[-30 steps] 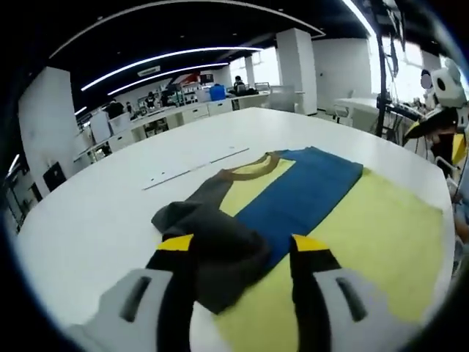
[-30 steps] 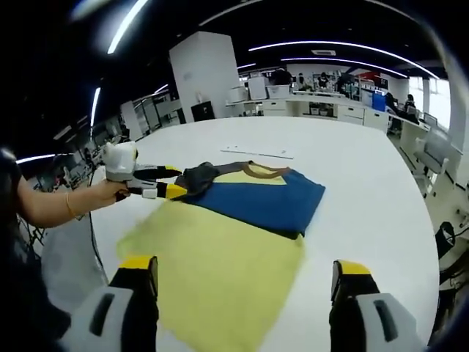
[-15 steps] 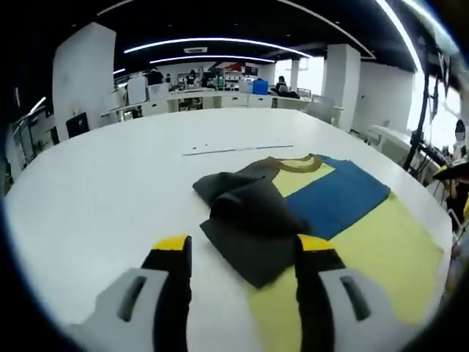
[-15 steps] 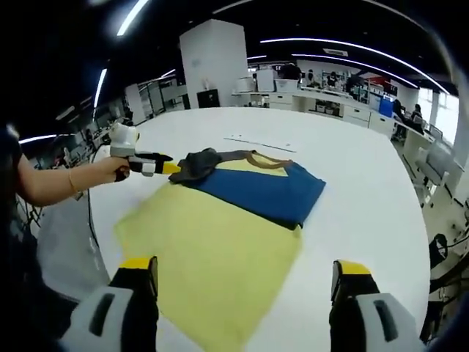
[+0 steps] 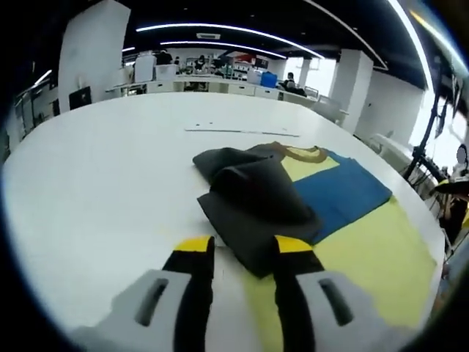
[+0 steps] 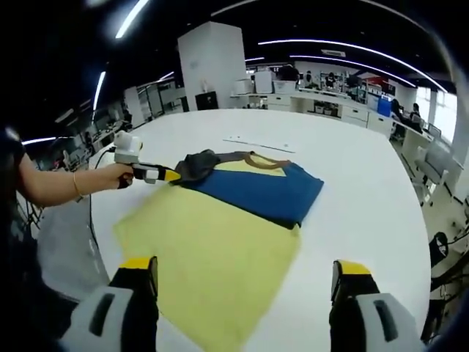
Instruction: Fold the garment on the visible template until the final outline fits inside the template.
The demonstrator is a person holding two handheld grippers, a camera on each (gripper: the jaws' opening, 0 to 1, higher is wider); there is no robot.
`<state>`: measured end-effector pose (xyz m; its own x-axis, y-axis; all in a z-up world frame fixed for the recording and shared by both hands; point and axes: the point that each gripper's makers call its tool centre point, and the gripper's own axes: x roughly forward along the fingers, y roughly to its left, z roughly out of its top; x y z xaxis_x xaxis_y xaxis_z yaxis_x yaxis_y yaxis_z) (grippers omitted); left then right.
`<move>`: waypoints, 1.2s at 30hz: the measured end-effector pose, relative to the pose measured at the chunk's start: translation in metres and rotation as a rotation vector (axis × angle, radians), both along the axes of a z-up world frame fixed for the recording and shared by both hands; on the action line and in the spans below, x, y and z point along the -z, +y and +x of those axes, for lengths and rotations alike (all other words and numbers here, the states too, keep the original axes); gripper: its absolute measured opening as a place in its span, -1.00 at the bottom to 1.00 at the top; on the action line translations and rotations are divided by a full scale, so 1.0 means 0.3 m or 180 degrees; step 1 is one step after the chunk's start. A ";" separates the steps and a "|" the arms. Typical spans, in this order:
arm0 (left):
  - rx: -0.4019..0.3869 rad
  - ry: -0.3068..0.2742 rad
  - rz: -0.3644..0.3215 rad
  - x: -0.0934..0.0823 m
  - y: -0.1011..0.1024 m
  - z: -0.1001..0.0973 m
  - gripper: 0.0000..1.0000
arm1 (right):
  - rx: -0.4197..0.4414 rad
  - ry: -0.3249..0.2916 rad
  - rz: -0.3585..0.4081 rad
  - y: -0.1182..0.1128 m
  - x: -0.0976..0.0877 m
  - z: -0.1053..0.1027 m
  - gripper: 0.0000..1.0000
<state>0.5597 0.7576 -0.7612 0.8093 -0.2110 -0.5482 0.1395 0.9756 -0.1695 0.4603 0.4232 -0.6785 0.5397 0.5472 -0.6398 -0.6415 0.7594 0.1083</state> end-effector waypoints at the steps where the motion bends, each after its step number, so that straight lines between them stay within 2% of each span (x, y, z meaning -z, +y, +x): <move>1: 0.0010 0.0001 -0.0015 0.001 -0.004 0.000 -0.54 | 0.0005 0.0001 0.0000 -0.001 0.001 0.000 1.00; 6: 0.0057 0.0004 0.0045 0.008 -0.010 -0.002 -0.71 | 0.0050 -0.0003 -0.0001 -0.012 0.004 0.005 1.00; 10: -0.0067 -0.0111 0.0148 -0.028 0.017 0.001 -0.87 | 0.0041 0.0004 -0.0013 -0.011 0.008 0.004 1.00; 12: -0.0020 -0.0161 0.0184 -0.044 0.012 0.002 -0.99 | 0.0039 0.0008 -0.0005 -0.008 0.009 0.004 1.00; 14: -0.0019 -0.0148 0.0237 -0.044 0.017 0.003 -1.00 | 0.0034 0.0005 0.0001 -0.005 0.008 0.005 1.00; 21: -0.0074 -0.0188 0.0202 -0.074 0.031 -0.006 -1.00 | -0.0002 -0.0018 0.0010 0.004 -0.004 0.006 1.00; 25: -0.0104 -0.0245 0.0370 -0.119 0.072 -0.010 -1.00 | -0.0042 -0.0057 0.0006 0.007 -0.016 0.006 1.00; 29: -0.0121 -0.0367 0.0360 -0.186 0.101 -0.014 -1.00 | -0.0075 -0.0088 0.0020 0.015 -0.030 0.004 1.00; 31: -0.0041 -0.0422 0.0471 -0.218 0.114 -0.020 -1.00 | -0.0089 -0.0100 0.0009 0.015 -0.035 0.002 1.00; 36: -0.0166 -0.0522 0.0547 -0.275 0.183 -0.039 -1.00 | -0.0123 -0.0104 -0.0010 0.015 -0.037 -0.011 1.00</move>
